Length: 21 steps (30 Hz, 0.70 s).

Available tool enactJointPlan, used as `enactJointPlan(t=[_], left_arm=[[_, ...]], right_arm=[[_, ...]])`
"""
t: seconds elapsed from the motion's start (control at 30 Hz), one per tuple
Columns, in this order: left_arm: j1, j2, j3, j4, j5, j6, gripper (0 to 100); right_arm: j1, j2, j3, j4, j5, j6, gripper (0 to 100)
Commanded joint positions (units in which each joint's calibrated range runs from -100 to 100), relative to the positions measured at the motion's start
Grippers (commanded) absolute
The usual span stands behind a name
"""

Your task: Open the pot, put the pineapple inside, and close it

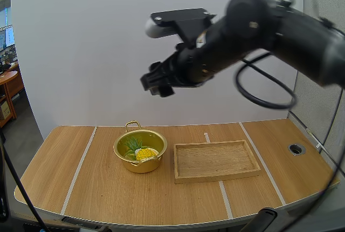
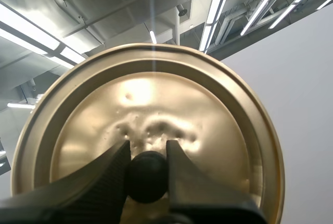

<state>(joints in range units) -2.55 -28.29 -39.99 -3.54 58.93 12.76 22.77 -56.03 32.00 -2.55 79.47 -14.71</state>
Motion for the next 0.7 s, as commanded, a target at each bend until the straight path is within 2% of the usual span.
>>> enactJointPlan(t=[0.0,0.4,0.67], left_arm=[[-0.15,-0.2,-0.3,0.1,-1.3,-0.4,0],[-0.15,-0.2,-0.3,0.1,-1.3,-0.4,0],[-0.15,-0.2,-0.3,0.1,-1.3,-0.4,0]], right_arm=[[0.0,-5.3,2.1,-1.4,3.0,0.2,100],[-2.5,-19.4,14.0,-2.5,5.6,0.6,100],[-5.0,-25.1,22.0,0.0,5.8,0.6,100]])
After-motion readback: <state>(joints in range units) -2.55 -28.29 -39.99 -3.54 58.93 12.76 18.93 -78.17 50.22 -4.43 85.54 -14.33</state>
